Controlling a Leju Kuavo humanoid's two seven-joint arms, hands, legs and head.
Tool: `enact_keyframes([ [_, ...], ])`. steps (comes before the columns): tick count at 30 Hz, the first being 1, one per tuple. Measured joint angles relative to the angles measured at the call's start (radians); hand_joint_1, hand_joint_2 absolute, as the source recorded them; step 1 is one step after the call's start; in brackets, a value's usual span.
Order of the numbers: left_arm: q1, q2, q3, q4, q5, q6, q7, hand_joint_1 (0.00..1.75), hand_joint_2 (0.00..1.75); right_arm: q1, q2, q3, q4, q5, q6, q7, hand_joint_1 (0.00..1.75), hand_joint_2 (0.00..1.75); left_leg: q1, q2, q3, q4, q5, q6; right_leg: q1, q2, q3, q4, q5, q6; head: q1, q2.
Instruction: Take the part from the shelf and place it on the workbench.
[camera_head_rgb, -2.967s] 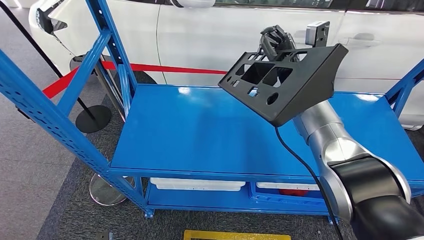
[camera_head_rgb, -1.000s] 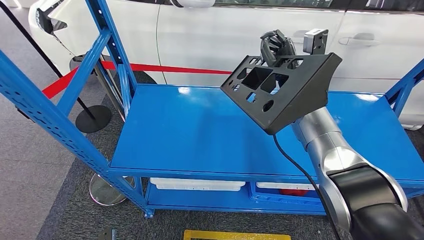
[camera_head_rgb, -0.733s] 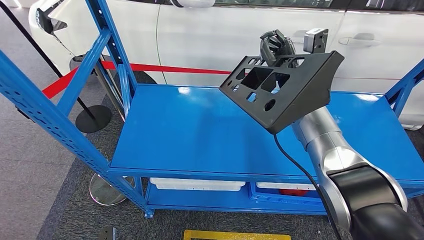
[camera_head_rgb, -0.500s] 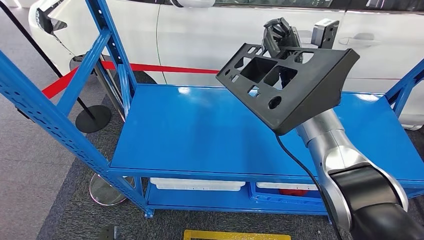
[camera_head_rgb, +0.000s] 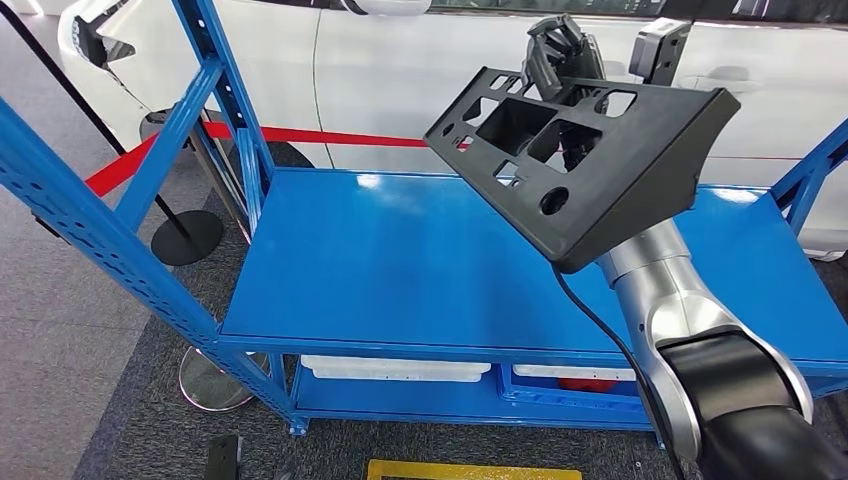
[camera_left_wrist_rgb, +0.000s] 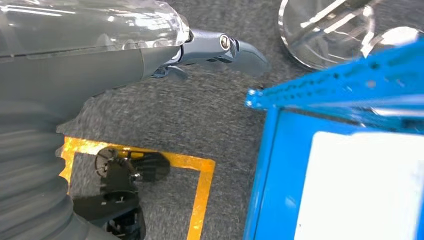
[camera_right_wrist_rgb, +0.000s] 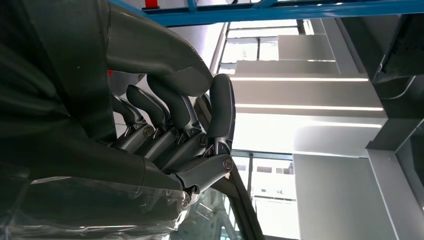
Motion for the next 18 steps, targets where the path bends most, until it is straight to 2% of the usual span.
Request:
enact_keyframes([
  [6, 0.006, -0.001, 0.132, -0.035, -0.152, 0.011, 0.000, 0.00, 1.75, -0.002, 0.012, 0.000, 0.011, 0.010, 0.003, -0.004, 1.75, 1.75, 0.000, 0.000, 0.000, 0.000, 0.000, 0.000, 0.000, 0.000, 0.000, 0.000, 0.000, 0.000, 0.000, 0.000],
  [11, 0.010, -0.001, 0.178, -0.047, -0.169, 0.013, 0.000, 0.00, 1.75, -0.002, 0.017, 0.000, 0.014, 0.010, 0.006, -0.005, 1.75, 1.75, 0.000, 0.000, 0.000, 0.000, 0.000, 0.000, 0.000, 0.000, 0.000, 0.000, 0.000, 0.000, 0.000, 0.000],
  [18, 0.016, -0.001, 0.268, -0.081, -0.313, 0.002, 0.000, 0.00, 1.75, -0.002, 0.018, 0.000, 0.004, 0.007, 0.018, -0.027, 1.75, 1.75, 0.000, 0.000, 0.000, 0.000, 0.000, 0.000, 0.000, 0.000, 0.000, 0.000, 0.000, 0.000, 0.000, 0.000],
])
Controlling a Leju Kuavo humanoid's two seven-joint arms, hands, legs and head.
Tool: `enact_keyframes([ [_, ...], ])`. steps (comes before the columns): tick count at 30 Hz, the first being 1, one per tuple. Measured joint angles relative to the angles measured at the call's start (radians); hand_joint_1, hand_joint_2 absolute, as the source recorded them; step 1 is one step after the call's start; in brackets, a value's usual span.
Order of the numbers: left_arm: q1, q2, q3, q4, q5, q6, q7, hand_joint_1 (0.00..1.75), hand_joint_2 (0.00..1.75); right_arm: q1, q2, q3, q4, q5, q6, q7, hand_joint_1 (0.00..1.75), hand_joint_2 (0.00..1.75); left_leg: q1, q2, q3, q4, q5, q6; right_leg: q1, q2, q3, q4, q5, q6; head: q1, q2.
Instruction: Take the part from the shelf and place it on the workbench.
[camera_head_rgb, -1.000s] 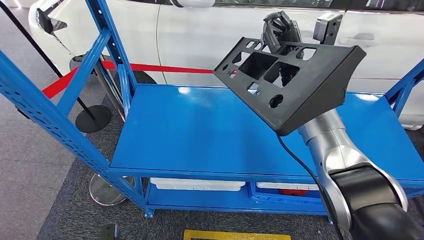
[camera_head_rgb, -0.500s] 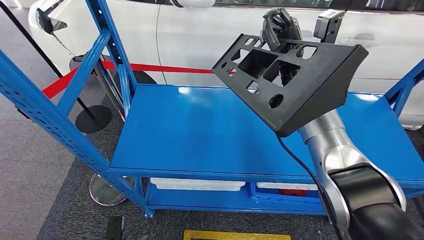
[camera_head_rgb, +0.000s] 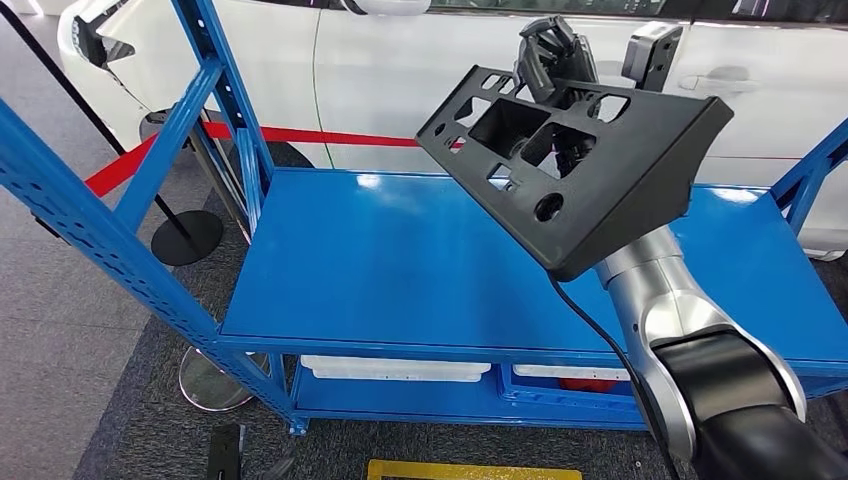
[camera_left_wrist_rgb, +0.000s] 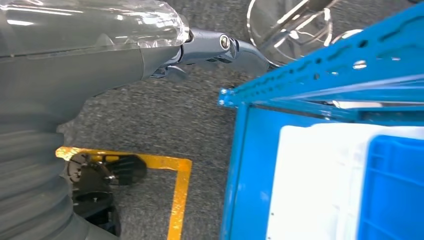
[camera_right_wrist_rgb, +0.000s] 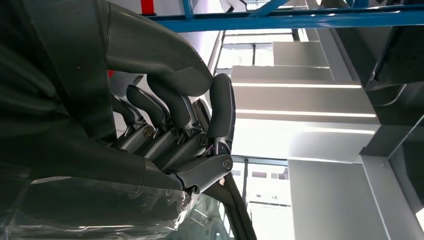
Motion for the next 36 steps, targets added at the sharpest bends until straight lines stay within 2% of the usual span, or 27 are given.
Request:
enact_keyframes([
  [7, -0.001, -0.003, 0.123, -0.013, -0.133, -0.029, 0.000, 0.00, 1.75, 0.030, 0.000, -0.006, -0.149, 0.003, 0.011, -0.017, 1.75, 1.75, -0.006, 0.000, -0.003, 0.006, -0.005, 0.004, -0.003, 0.000, 0.000, -0.002, -0.002, 0.005, 0.000, 0.000],
  [10, 0.000, -0.006, 0.159, -0.013, -0.151, -0.036, 0.000, 0.00, 1.75, 0.055, 0.000, -0.019, -0.231, 0.003, 0.011, -0.019, 1.75, 1.75, -0.010, 0.000, -0.004, 0.009, -0.008, 0.010, -0.007, 0.000, 0.001, -0.003, -0.002, 0.011, 0.000, 0.000],
  [12, 0.002, -0.010, 0.177, -0.013, -0.163, -0.045, 0.000, 0.00, 1.75, 0.073, -0.001, -0.035, -0.298, 0.002, 0.011, -0.017, 1.75, 1.75, -0.006, 0.001, -0.001, 0.001, -0.003, 0.017, -0.010, 0.000, -0.002, 0.007, -0.014, 0.016, 0.000, 0.000],
  [14, 0.002, -0.017, 0.191, -0.012, -0.175, -0.052, 0.000, 0.00, 1.75, 0.086, -0.004, -0.054, -0.365, 0.000, 0.014, -0.006, 1.75, 1.75, -0.001, 0.002, 0.001, -0.008, 0.001, 0.024, -0.010, 0.001, -0.033, 0.074, -0.060, 0.018, 0.000, 0.000],
  [16, 0.002, -0.023, 0.203, -0.009, -0.183, -0.056, 0.000, 0.00, 1.75, 0.100, -0.005, -0.070, -0.410, 0.000, 0.017, 0.013, 1.75, 1.75, -0.002, 0.003, 0.000, -0.009, 0.002, 0.026, -0.010, 0.001, -0.099, 0.208, -0.124, 0.020, 0.000, 0.000],
  [17, 0.002, -0.027, 0.207, -0.007, -0.186, -0.056, 0.001, 0.00, 1.75, 0.109, -0.006, -0.075, -0.425, 0.000, 0.017, 0.022, 1.75, 1.75, -0.002, 0.003, 0.000, -0.008, 0.002, 0.026, -0.010, 0.001, -0.130, 0.268, -0.140, 0.021, 0.000, 0.000],
  [18, 0.002, -0.029, 0.210, -0.005, -0.189, -0.056, 0.002, 0.00, 1.75, 0.118, -0.006, -0.078, -0.434, 0.001, 0.016, 0.027, 1.75, 1.75, -0.002, 0.003, -0.001, -0.006, 0.002, 0.026, -0.011, 0.000, -0.149, 0.298, -0.137, 0.022, 0.000, 0.000],
  [19, 0.002, -0.031, 0.212, -0.003, -0.192, -0.056, 0.003, 0.00, 1.75, 0.125, -0.006, -0.080, -0.440, 0.002, 0.015, 0.031, 1.75, 1.75, -0.002, 0.003, -0.002, -0.004, 0.002, 0.025, -0.011, 0.000, -0.149, 0.288, -0.113, 0.022, 0.000, 0.000],
  [21, 0.001, -0.035, 0.216, -0.001, -0.197, -0.055, 0.005, 0.00, 1.75, 0.129, -0.006, -0.082, -0.450, 0.003, 0.015, 0.034, 1.75, 1.75, -0.001, 0.002, -0.005, 0.004, 0.003, 0.022, -0.013, 0.000, -0.100, 0.168, -0.036, 0.020, 0.000, 0.000],
  [23, 0.000, -0.039, 0.220, -0.001, -0.200, -0.053, 0.006, 0.00, 1.75, 0.129, -0.005, -0.085, -0.459, 0.003, 0.015, 0.035, 1.75, 1.75, -0.002, 0.000, -0.011, 0.008, 0.007, 0.011, -0.009, 0.002, -0.054, 0.063, 0.011, 0.013, 0.000, 0.000],
  [25, -0.001, -0.041, 0.225, 0.000, -0.202, -0.050, 0.008, 0.00, 1.75, 0.129, -0.005, -0.086, -0.462, 0.003, 0.017, 0.035, 1.75, 1.75, -0.002, -0.001, -0.016, 0.007, 0.017, -0.004, -0.001, 0.004, -0.051, 0.044, 0.020, 0.003, 0.000, 0.000],
  [27, 0.001, -0.043, 0.230, 0.002, -0.204, -0.044, 0.011, 0.00, 1.75, 0.128, -0.005, -0.087, -0.459, -0.001, 0.023, 0.036, 1.75, 1.75, -0.001, -0.002, -0.021, 0.005, 0.022, -0.019, -0.002, 0.001, -0.061, 0.040, 0.034, -0.013, 0.000, 0.000],
  [28, 0.001, -0.043, 0.233, 0.004, -0.204, -0.042, 0.013, 0.00, 1.75, 0.126, -0.004, -0.087, -0.455, -0.004, 0.028, 0.037, 1.75, 1.75, -0.001, -0.001, -0.028, 0.017, 0.006, -0.026, -0.004, 0.000, -0.067, 0.037, 0.042, -0.023, 0.000, 0.000],
  [29, 0.002, -0.043, 0.235, 0.005, -0.204, -0.040, 0.014, 0.00, 1.75, 0.123, -0.002, -0.086, -0.451, -0.008, 0.033, 0.037, 1.75, 1.75, 0.000, 0.000, -0.041, 0.047, -0.026, -0.032, -0.007, -0.002, -0.074, 0.034, 0.052, -0.032, 0.000, 0.000],
  [30, 0.003, -0.043, 0.236, 0.007, -0.204, -0.039, 0.015, 0.00, 1.75, 0.121, -0.001, -0.086, -0.446, -0.012, 0.037, 0.037, 1.75, 1.75, 0.003, 0.002, -0.059, 0.102, -0.073, -0.038, -0.007, -0.004, -0.083, 0.034, 0.060, -0.038, -0.001, 0.000],
  [32, 0.005, -0.043, 0.240, 0.009, -0.204, -0.038, 0.015, 0.00, 1.75, 0.120, 0.001, -0.086, -0.435, -0.019, 0.043, 0.035, 1.75, 1.75, 0.006, 0.004, -0.098, 0.240, -0.157, -0.047, -0.005, -0.005, -0.104, 0.036, 0.075, -0.043, -0.001, 0.000],
  [33, 0.006, -0.043, 0.243, 0.011, -0.204, -0.038, 0.015, 0.00, 1.75, 0.120, 0.001, -0.086, -0.429, -0.022, 0.046, 0.035, 1.75, 1.75, 0.007, 0.005, -0.105, 0.287, -0.175, -0.050, -0.004, -0.005, -0.115, 0.038, 0.082, -0.043, -0.001, 0.000],
  [34, 0.008, -0.043, 0.246, 0.012, -0.204, -0.037, 0.015, 0.00, 1.75, 0.119, 0.001, -0.085, -0.424, -0.024, 0.048, 0.035, 1.75, 1.75, 0.008, 0.005, -0.094, 0.299, -0.173, -0.051, -0.003, -0.006, -0.126, 0.041, 0.088, -0.041, -0.001, 0.000],
  [35, 0.010, -0.043, 0.249, 0.013, -0.204, -0.036, 0.014, 0.00, 1.75, 0.119, 0.001, -0.084, -0.419, -0.028, 0.050, 0.035, 1.75, 1.75, 0.008, 0.006, -0.063, 0.268, -0.156, -0.051, -0.003, -0.006, -0.135, 0.044, 0.094, -0.039, -0.001, 0.000],
  [36, 0.012, -0.043, 0.252, 0.014, -0.204, -0.035, 0.014, 0.00, 1.75, 0.117, 0.001, -0.082, -0.414, -0.031, 0.051, 0.035, 1.75, 1.75, 0.009, 0.006, -0.015, 0.206, -0.133, -0.049, -0.003, -0.006, -0.144, 0.047, 0.098, -0.036, -0.001, 0.000],
])
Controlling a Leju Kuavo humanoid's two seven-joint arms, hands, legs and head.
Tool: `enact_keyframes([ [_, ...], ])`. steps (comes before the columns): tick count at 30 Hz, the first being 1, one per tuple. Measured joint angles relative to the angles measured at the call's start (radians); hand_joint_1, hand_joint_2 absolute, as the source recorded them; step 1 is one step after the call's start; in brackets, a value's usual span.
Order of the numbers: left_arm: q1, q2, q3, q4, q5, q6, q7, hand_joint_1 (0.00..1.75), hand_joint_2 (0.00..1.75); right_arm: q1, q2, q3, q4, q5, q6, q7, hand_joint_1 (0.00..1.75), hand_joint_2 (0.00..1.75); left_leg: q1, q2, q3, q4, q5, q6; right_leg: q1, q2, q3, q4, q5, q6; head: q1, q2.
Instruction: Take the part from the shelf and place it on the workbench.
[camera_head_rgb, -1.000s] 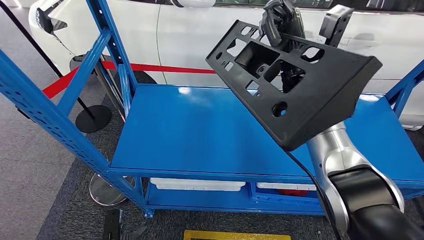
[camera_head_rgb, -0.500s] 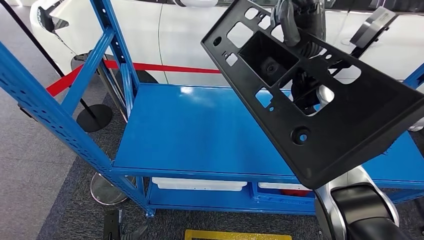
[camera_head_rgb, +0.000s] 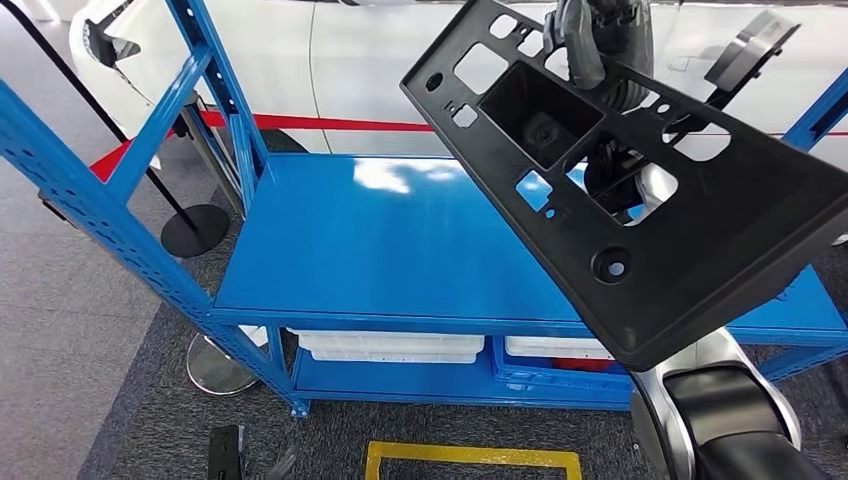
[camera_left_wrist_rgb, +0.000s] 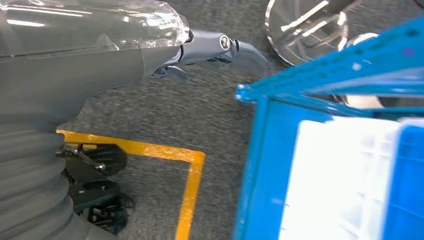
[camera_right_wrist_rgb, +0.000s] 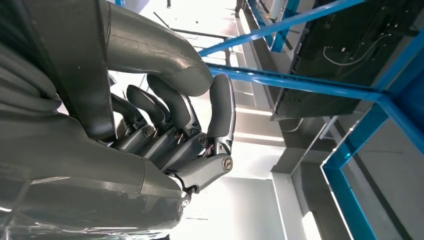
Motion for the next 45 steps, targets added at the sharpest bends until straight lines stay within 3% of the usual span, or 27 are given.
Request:
enact_keyframes([
  [2, 0.000, 0.000, 0.004, 0.001, 0.000, 0.003, -0.001, 0.00, 1.75, -0.005, 0.000, 0.003, 0.006, -0.006, 0.002, 0.001, 1.75, 1.75, -0.003, 0.000, 0.091, -0.134, 0.020, 0.010, 0.002, -0.001, -0.013, 0.005, 0.009, 0.009, 0.000, 0.000],
  [3, 0.000, -0.001, 0.005, 0.001, 0.000, 0.005, -0.001, 0.00, 1.75, -0.007, 0.000, 0.004, 0.009, -0.007, 0.002, 0.001, 1.75, 1.75, -0.006, -0.001, 0.113, -0.172, 0.021, 0.017, 0.003, -0.002, -0.016, 0.006, 0.013, 0.015, 0.000, 0.000],
  [6, 0.003, -0.005, 0.007, 0.003, -0.001, 0.008, -0.002, 0.00, 1.75, -0.010, -0.001, 0.007, 0.017, -0.010, 0.001, 0.001, 1.75, 1.75, -0.008, -0.001, 0.110, -0.192, 0.034, 0.038, 0.002, -0.004, -0.020, 0.003, 0.028, 0.034, 0.000, 0.000],
  [7, 0.003, -0.007, 0.008, 0.004, -0.002, 0.009, -0.001, 0.00, 1.75, -0.010, -0.002, 0.008, 0.019, -0.010, 0.000, 0.001, 1.75, 1.75, -0.006, 0.001, 0.106, -0.197, 0.044, 0.047, 0.002, -0.003, -0.026, 0.011, 0.017, 0.040, 0.001, 0.000],
  [9, 0.003, -0.010, 0.009, 0.005, -0.006, 0.009, -0.001, 0.00, 1.75, -0.009, -0.003, 0.011, 0.022, -0.010, -0.002, 0.001, 1.75, 1.75, -0.003, 0.004, 0.090, -0.207, 0.065, 0.063, 0.000, 0.001, -0.053, 0.078, -0.050, 0.047, 0.001, 0.000],
  [11, 0.004, -0.012, 0.009, 0.005, -0.010, 0.009, 0.000, 0.00, 1.75, -0.005, -0.003, 0.015, 0.025, -0.010, -0.004, 0.001, 1.75, 1.75, -0.004, 0.004, 0.065, -0.207, 0.085, 0.069, 0.000, 0.003, -0.092, 0.207, -0.137, 0.052, 0.001, 0.000],
  [12, 0.004, -0.013, 0.009, 0.006, -0.011, 0.009, 0.001, 0.00, 1.75, -0.001, -0.004, 0.017, 0.027, -0.010, -0.005, 0.001, 1.75, 1.75, -0.005, 0.004, 0.051, -0.206, 0.094, 0.069, 0.000, 0.003, -0.103, 0.259, -0.157, 0.055, 0.001, 0.000],
  [13, 0.005, -0.013, 0.009, 0.006, -0.012, 0.008, 0.002, 0.00, 1.75, 0.004, -0.004, 0.018, 0.030, -0.010, -0.006, 0.001, 1.75, 1.75, -0.005, 0.004, 0.038, -0.204, 0.103, 0.069, 0.000, 0.003, -0.099, 0.283, -0.156, 0.056, 0.001, 0.000],
  [14, 0.005, -0.013, 0.009, 0.007, -0.013, 0.007, 0.003, 0.00, 1.75, 0.007, -0.004, 0.020, 0.032, -0.009, -0.006, 0.001, 1.75, 1.75, -0.005, 0.004, 0.025, -0.202, 0.111, 0.067, 0.000, 0.003, -0.078, 0.272, -0.135, 0.056, 0.001, 0.000],
  [16, 0.005, -0.014, 0.009, 0.008, -0.015, 0.006, 0.006, 0.00, 1.75, 0.010, -0.003, 0.024, 0.036, -0.008, -0.006, 0.001, 1.75, 1.75, -0.006, 0.003, 0.004, -0.198, 0.127, 0.062, 0.001, 0.003, 0.010, 0.156, -0.090, 0.050, 0.001, 0.000],
  [18, 0.005, -0.015, 0.009, 0.008, -0.017, 0.004, 0.008, 0.00, 1.75, 0.010, -0.003, 0.029, 0.037, -0.007, -0.006, 0.000, 1.75, 1.75, -0.008, 0.002, -0.010, -0.195, 0.142, 0.054, 0.007, 0.005, 0.089, 0.030, -0.086, 0.039, 0.001, 0.000],
  [19, 0.005, -0.016, 0.009, 0.008, -0.017, 0.004, 0.009, 0.00, 1.75, 0.011, -0.003, 0.032, 0.038, -0.006, -0.005, 0.000, 1.75, 1.75, -0.008, 0.001, -0.013, -0.197, 0.151, 0.049, 0.010, 0.006, 0.105, -0.002, -0.092, 0.034, 0.000, 0.000],
  [22, 0.007, -0.017, 0.010, 0.011, -0.019, 0.000, 0.012, 0.00, 1.75, 0.015, -0.002, 0.037, 0.044, -0.006, -0.005, -0.002, 1.75, 1.75, -0.008, 0.000, -0.022, -0.202, 0.162, 0.032, 0.008, 0.002, 0.096, -0.018, -0.070, 0.015, 0.000, 0.000],
  [24, 0.009, -0.018, 0.010, 0.012, -0.022, -0.003, 0.016, 0.00, 1.75, 0.020, -0.001, 0.042, 0.048, -0.005, -0.006, -0.002, 1.75, 1.75, -0.007, 0.000, -0.047, -0.147, 0.094, 0.020, 0.001, -0.003, 0.076, -0.023, -0.045, 0.000, 0.000, 0.000],
  [26, 0.009, -0.018, 0.010, 0.012, -0.025, -0.006, 0.020, 0.00, 1.75, 0.026, 0.000, 0.047, 0.053, -0.005, -0.005, -0.002, 1.75, 1.75, -0.002, 0.001, -0.082, -0.021, -0.006, 0.011, 0.002, -0.005, 0.048, -0.023, -0.022, -0.006, 0.000, 0.000],
  [27, 0.009, -0.018, 0.010, 0.013, -0.027, -0.007, 0.021, 0.00, 1.75, 0.031, 0.001, 0.050, 0.055, -0.005, -0.005, -0.002, 1.75, 1.75, 0.000, 0.001, -0.092, 0.043, -0.032, 0.006, 0.002, -0.005, 0.033, -0.022, -0.011, -0.006, 0.000, 0.000],
  [28, 0.009, -0.018, 0.010, 0.014, -0.029, -0.008, 0.023, 0.00, 1.75, 0.036, 0.003, 0.052, 0.057, -0.005, -0.004, -0.002, 1.75, 1.75, 0.001, 0.001, -0.092, 0.084, -0.035, 0.003, 0.001, -0.005, 0.018, -0.020, 0.000, -0.004, 0.000, 0.000],
  [30, 0.009, -0.018, 0.010, 0.015, -0.030, -0.009, 0.025, 0.00, 1.75, 0.045, 0.005, 0.056, 0.061, -0.004, -0.003, -0.002, 1.75, 1.75, 0.005, 0.001, -0.042, 0.069, 0.007, -0.001, 0.000, -0.005, -0.011, -0.015, 0.020, 0.003, 0.000, 0.000],
  [31, 0.009, -0.018, 0.010, 0.015, -0.030, -0.009, 0.027, 0.00, 1.75, 0.048, 0.005, 0.056, 0.063, -0.004, -0.002, -0.002, 1.75, 1.75, 0.006, 0.001, 0.006, 0.012, 0.025, -0.001, 0.000, -0.005, -0.024, -0.011, 0.028, 0.007, 0.000, 0.000],
  [33, 0.008, -0.019, 0.010, 0.015, -0.032, -0.011, 0.029, 0.00, 1.75, 0.050, 0.005, 0.057, 0.063, -0.005, 0.002, -0.002, 1.75, 1.75, 0.005, -0.001, 0.104, -0.123, 0.017, 0.005, 0.001, -0.005, -0.044, -0.002, 0.042, 0.020, 0.000, 0.000],
  [34, 0.008, -0.019, 0.010, 0.016, -0.033, -0.011, 0.030, 0.00, 1.75, 0.050, 0.005, 0.057, 0.063, -0.006, 0.004, -0.001, 1.75, 1.75, 0.003, -0.002, 0.132, -0.167, 0.004, 0.011, 0.002, -0.006, -0.049, 0.000, 0.049, 0.026, 0.000, 0.000],
  [36, 0.010, -0.021, 0.010, 0.017, -0.035, -0.012, 0.032, 0.00, 1.75, 0.053, 0.005, 0.058, 0.063, -0.008, 0.008, 0.000, 1.75, 1.75, -0.002, -0.004, 0.134, -0.190, 0.002, 0.029, 0.002, -0.006, -0.052, -0.005, 0.066, 0.040, 0.000, 0.000],
  [38, 0.011, -0.023, 0.010, 0.018, -0.035, -0.012, 0.033, 0.00, 1.75, 0.056, 0.004, 0.059, 0.066, -0.010, 0.009, 0.001, 1.75, 1.75, -0.002, 0.000, 0.119, -0.195, 0.023, 0.050, -0.003, -0.004, -0.065, 0.011, 0.043, 0.051, 0.000, 0.000],
  [40, 0.011, -0.025, 0.010, 0.019, -0.035, -0.012, 0.034, 0.00, 1.75, 0.058, 0.003, 0.059, 0.068, -0.010, 0.009, 0.001, 1.75, 1.75, -0.002, 0.003, 0.096, -0.198, 0.048, 0.066, -0.006, -0.002, -0.097, 0.096, -0.046, 0.057, 0.001, 0.000],
  [42, 0.011, -0.025, 0.010, 0.019, -0.036, -0.012, 0.035, 0.00, 1.75, 0.060, 0.002, 0.060, 0.071, -0.010, 0.009, 0.001, 1.75, 1.75, -0.006, 0.003, 0.067, -0.197, 0.071, 0.071, -0.006, 0.001, -0.129, 0.231, -0.129, 0.061, 0.001, 0.000],
  [43, 0.012, -0.025, 0.010, 0.019, -0.036, -0.012, 0.036, 0.00, 1.75, 0.062, 0.002, 0.060, 0.072, -0.010, 0.011, 0.003, 1.75, 1.75, -0.009, 0.003, 0.052, -0.196, 0.082, 0.071, -0.006, 0.001, -0.133, 0.279, -0.140, 0.061, 0.001, 0.000],
  [45, 0.013, -0.026, 0.010, 0.020, -0.036, -0.013, 0.040, 0.00, 1.75, 0.066, 0.002, 0.061, 0.076, -0.010, 0.017, 0.007, 1.75, 1.75, -0.014, 0.003, 0.025, -0.195, 0.103, 0.071, -0.004, 0.002, -0.090, 0.276, -0.106, 0.054, 0.001, 0.000],
])
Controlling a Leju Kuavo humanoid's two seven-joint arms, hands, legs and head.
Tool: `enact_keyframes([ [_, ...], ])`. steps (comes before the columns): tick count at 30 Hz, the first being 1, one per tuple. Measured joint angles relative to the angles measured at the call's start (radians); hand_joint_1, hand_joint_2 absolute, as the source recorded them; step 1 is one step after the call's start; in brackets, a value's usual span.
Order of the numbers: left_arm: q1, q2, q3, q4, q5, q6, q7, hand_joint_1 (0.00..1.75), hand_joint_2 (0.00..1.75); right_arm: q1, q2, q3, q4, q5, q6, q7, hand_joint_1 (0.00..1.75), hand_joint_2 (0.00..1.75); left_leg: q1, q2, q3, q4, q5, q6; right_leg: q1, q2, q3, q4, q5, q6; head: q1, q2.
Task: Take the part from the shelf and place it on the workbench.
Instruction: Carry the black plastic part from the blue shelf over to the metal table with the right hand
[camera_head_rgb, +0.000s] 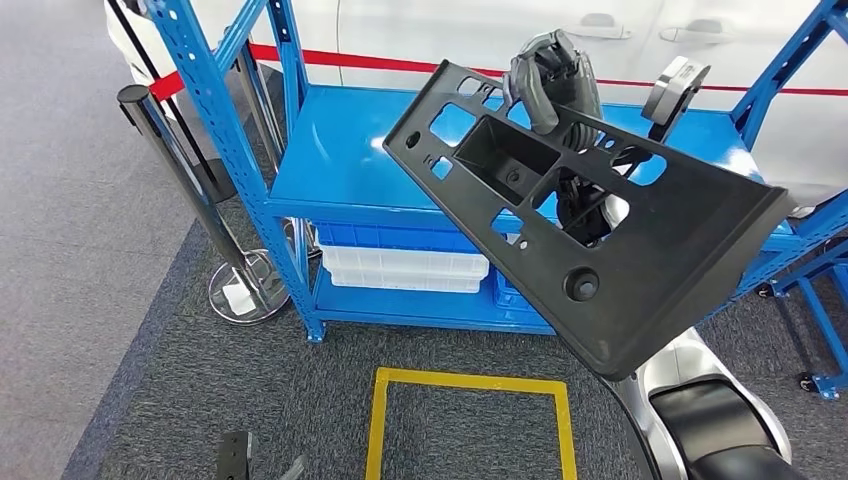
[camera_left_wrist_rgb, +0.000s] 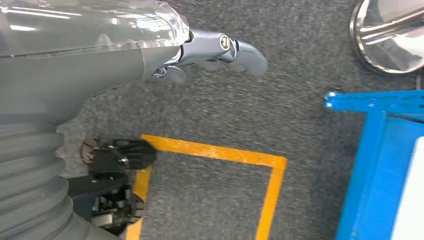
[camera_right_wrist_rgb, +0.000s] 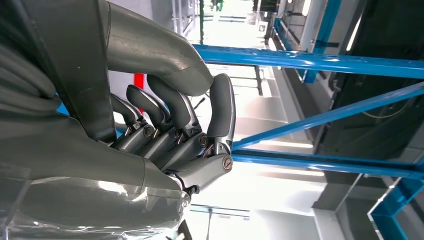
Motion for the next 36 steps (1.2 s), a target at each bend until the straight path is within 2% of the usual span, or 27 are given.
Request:
enact_keyframes([
  [1, 0.000, -0.001, 0.000, 0.000, 0.000, 0.000, 0.001, 0.00, 1.75, 0.000, 0.000, 0.001, 0.002, 0.000, 0.002, 0.002, 1.75, 1.75, -0.002, -0.001, -0.011, 0.000, 0.010, -0.001, 0.003, 0.001, 0.047, -0.053, 0.024, -0.008, 0.000, 0.000],
  [3, 0.000, -0.006, 0.000, 0.001, 0.000, 0.000, 0.003, 0.00, 1.75, -0.002, 0.001, 0.002, 0.004, 0.000, 0.004, 0.005, 1.75, 1.75, -0.006, -0.002, -0.027, 0.000, 0.028, -0.005, 0.013, 0.001, 0.152, -0.199, 0.028, -0.027, 0.000, 0.000],
  [5, 0.001, -0.011, 0.000, 0.001, 0.000, 0.000, 0.002, 0.00, 1.75, -0.005, 0.002, 0.005, 0.006, 0.000, 0.003, 0.006, 1.75, 1.75, -0.004, -0.002, -0.033, -0.005, 0.048, -0.015, 0.022, 0.001, 0.201, -0.283, 0.014, -0.040, 0.000, 0.000],
  [7, 0.003, -0.014, 0.000, 0.002, 0.000, 0.000, 0.002, 0.00, 1.75, -0.008, 0.004, 0.010, 0.013, 0.000, 0.002, 0.006, 1.75, 1.75, -0.002, -0.002, -0.036, -0.014, 0.063, -0.027, 0.022, -0.003, 0.195, -0.300, 0.034, -0.047, 0.000, 0.000],
  [8, 0.003, -0.015, 0.000, 0.002, -0.001, 0.000, 0.003, 0.00, 1.75, -0.009, 0.005, 0.013, 0.017, 0.000, 0.001, 0.006, 1.75, 1.75, -0.002, -0.003, -0.043, -0.008, 0.051, -0.033, 0.019, -0.006, 0.190, -0.308, 0.047, -0.053, 0.000, 0.000],
  [9, 0.004, -0.015, 0.000, 0.003, -0.002, -0.001, 0.004, 0.00, 1.75, -0.009, 0.007, 0.016, 0.021, 0.000, 0.000, 0.006, 1.75, 1.75, -0.002, -0.003, -0.052, 0.014, 0.020, -0.038, 0.015, -0.009, 0.181, -0.314, 0.061, -0.059, 0.000, 0.000],
  [10, 0.004, -0.015, 0.000, 0.003, -0.003, -0.003, 0.006, 0.00, 1.75, -0.008, 0.009, 0.018, 0.025, 0.000, 0.000, 0.006, 1.75, 1.75, 0.001, -0.003, -0.067, 0.061, -0.031, -0.043, 0.011, -0.012, 0.169, -0.318, 0.076, -0.063, 0.000, 0.000],
  [12, 0.004, -0.015, 0.000, 0.004, -0.007, -0.008, 0.010, 0.00, 1.75, -0.007, 0.011, 0.022, 0.031, 0.003, -0.003, 0.006, 1.75, 1.75, 0.008, -0.002, -0.096, 0.194, -0.128, -0.055, 0.010, -0.012, 0.136, -0.318, 0.103, -0.065, 0.000, 0.000],
  [13, 0.003, -0.014, 0.000, 0.005, -0.009, -0.011, 0.013, 0.00, 1.75, -0.006, 0.012, 0.025, 0.034, 0.006, -0.005, 0.006, 1.75, 1.75, 0.012, -0.002, -0.103, 0.254, -0.147, -0.061, 0.009, -0.012, 0.119, -0.316, 0.116, -0.063, 0.000, 0.000],
  [14, 0.003, -0.014, 0.000, 0.005, -0.011, -0.013, 0.015, 0.00, 1.75, -0.005, 0.012, 0.028, 0.036, 0.010, -0.009, 0.006, 1.75, 1.75, 0.016, -0.002, -0.097, 0.286, -0.139, -0.066, 0.008, -0.012, 0.102, -0.313, 0.127, -0.060, 0.000, 0.000],
  [15, 0.002, -0.014, 0.000, 0.005, -0.013, -0.015, 0.017, 0.00, 1.75, -0.004, 0.012, 0.030, 0.037, 0.014, -0.013, 0.005, 1.75, 1.75, 0.020, -0.002, -0.074, 0.283, -0.113, -0.071, 0.005, -0.012, 0.085, -0.309, 0.138, -0.055, -0.001, 0.000],
  [16, 0.001, -0.014, 0.000, 0.005, -0.014, -0.016, 0.019, 0.00, 1.75, -0.003, 0.012, 0.031, 0.037, 0.017, -0.016, 0.005, 1.75, 1.75, 0.024, -0.002, -0.034, 0.246, -0.087, -0.076, 0.002, -0.013, 0.068, -0.303, 0.148, -0.049, -0.001, 0.000],
  [17, -0.001, -0.015, 0.000, 0.005, -0.015, -0.016, 0.020, 0.00, 1.75, -0.003, 0.012, 0.031, 0.036, 0.020, -0.018, 0.006, 1.75, 1.75, 0.028, -0.002, 0.020, 0.181, -0.079, -0.081, 0.000, -0.013, 0.052, -0.296, 0.156, -0.043, -0.001, 0.000],
  [18, -0.003, -0.015, -0.001, 0.005, -0.016, -0.017, 0.021, 0.00, 1.75, -0.003, 0.012, 0.031, 0.034, 0.023, -0.020, 0.006, 1.75, 1.75, 0.028, -0.003, 0.074, 0.105, -0.088, -0.080, -0.001, -0.013, 0.039, -0.288, 0.163, -0.036, 0.000, 0.000],
  [19, -0.006, -0.015, -0.001, 0.005, -0.017, -0.017, 0.021, 0.00, 1.75, -0.004, 0.012, 0.031, 0.033, 0.025, -0.021, 0.006, 1.75, 1.75, 0.028, -0.005, 0.111, 0.047, -0.104, -0.077, -0.001, -0.013, 0.030, -0.282, 0.171, -0.028, 0.000, 0.000],
  [20, -0.007, -0.016, -0.001, 0.005, -0.018, -0.018, 0.022, 0.00, 1.75, -0.004, 0.012, 0.032, 0.031, 0.026, -0.022, 0.007, 1.75, 1.75, 0.025, -0.006, 0.131, 0.011, -0.120, -0.070, 0.000, -0.014, 0.024, -0.281, 0.180, -0.021, 0.000, 0.000],
  [22, -0.006, -0.017, -0.002, 0.006, -0.020, -0.018, 0.024, 0.00, 1.75, -0.002, 0.012, 0.034, 0.031, 0.028, -0.026, 0.009, 1.75, 1.75, 0.021, -0.005, 0.123, 0.000, -0.112, -0.049, -0.004, -0.013, 0.018, -0.286, 0.197, -0.007, 0.000, 0.000],
  [23, -0.005, -0.018, -0.002, 0.006, -0.022, -0.019, 0.025, 0.00, 1.75, 0.001, 0.012, 0.035, 0.032, 0.029, -0.028, 0.010, 1.75, 1.75, 0.020, -0.003, 0.115, -0.001, -0.100, -0.039, -0.006, -0.012, 0.012, -0.282, 0.189, -0.002, 0.000, 0.000],
  [24, -0.004, -0.019, -0.002, 0.006, -0.022, -0.019, 0.026, 0.00, 1.75, 0.004, 0.011, 0.036, 0.033, 0.030, -0.030, 0.011, 1.75, 1.75, 0.021, -0.001, 0.104, -0.002, -0.087, -0.029, -0.009, -0.010, 0.002, -0.262, 0.160, 0.003, 0.000, 0.000],
  [25, -0.004, -0.020, -0.002, 0.006, -0.024, -0.020, 0.027, 0.00, 1.75, 0.006, 0.011, 0.036, 0.034, 0.031, -0.032, 0.011, 1.75, 1.75, 0.021, 0.001, 0.090, -0.003, -0.074, -0.022, -0.010, -0.009, -0.013, -0.221, 0.113, 0.005, 0.000, 0.000],
  [27, -0.004, -0.021, -0.003, 0.006, -0.026, -0.022, 0.030, 0.00, 1.75, 0.010, 0.011, 0.037, 0.035, 0.033, -0.034, 0.011, 1.75, 1.75, 0.018, 0.002, 0.060, -0.002, -0.049, -0.014, -0.009, -0.006, -0.046, -0.091, 0.013, 0.007, 0.000, 0.000],
  [28, -0.003, -0.022, -0.003, 0.007, -0.027, -0.023, 0.031, 0.00, 1.75, 0.013, 0.011, 0.037, 0.035, 0.033, -0.035, 0.011, 1.75, 1.75, 0.015, 0.002, 0.044, -0.001, -0.038, -0.013, -0.008, -0.005, -0.054, -0.030, -0.011, 0.007, 0.000, 0.000],
  [29, -0.002, -0.022, -0.003, 0.007, -0.028, -0.023, 0.032, 0.00, 1.75, 0.017, 0.011, 0.037, 0.035, 0.034, -0.035, 0.011, 1.75, 1.75, 0.013, 0.002, 0.029, -0.001, -0.026, -0.013, -0.007, -0.004, -0.051, 0.007, -0.012, 0.006, 0.000, 0.000],
  [30, -0.001, -0.022, -0.003, 0.007, -0.029, -0.024, 0.034, 0.00, 1.75, 0.021, 0.011, 0.037, 0.035, 0.035, -0.035, 0.011, 1.75, 1.75, 0.010, 0.001, 0.015, 0.000, -0.015, -0.013, -0.005, -0.003, -0.030, 0.011, 0.006, 0.002, 0.000, 0.000],
  [32, 0.000, -0.024, -0.004, 0.007, -0.030, -0.024, 0.035, 0.00, 1.75, 0.026, 0.011, 0.037, 0.035, 0.035, -0.035, 0.011, 1.75, 1.75, 0.006, 0.001, -0.008, 0.000, 0.004, -0.015, 0.004, -0.001, 0.060, -0.084, 0.045, -0.014, 0.000, 0.000],
  [34, 0.001, -0.028, -0.004, 0.007, -0.031, -0.025, 0.036, 0.00, 1.75, 0.027, 0.011, 0.037, 0.029, 0.036, -0.035, 0.011, 1.75, 1.75, 0.002, 0.000, -0.021, -0.002, 0.023, -0.022, 0.013, 0.000, 0.158, -0.222, 0.035, -0.031, 0.000, 0.000],
  [36, 0.003, -0.031, -0.005, 0.008, -0.032, -0.026, 0.037, 0.00, 1.75, 0.029, 0.010, 0.037, 0.024, 0.037, -0.036, 0.009, 1.75, 1.75, 0.004, 0.001, -0.026, -0.009, 0.043, -0.033, 0.020, 0.000, 0.190, -0.285, 0.023, -0.039, 0.000, 0.000],
])
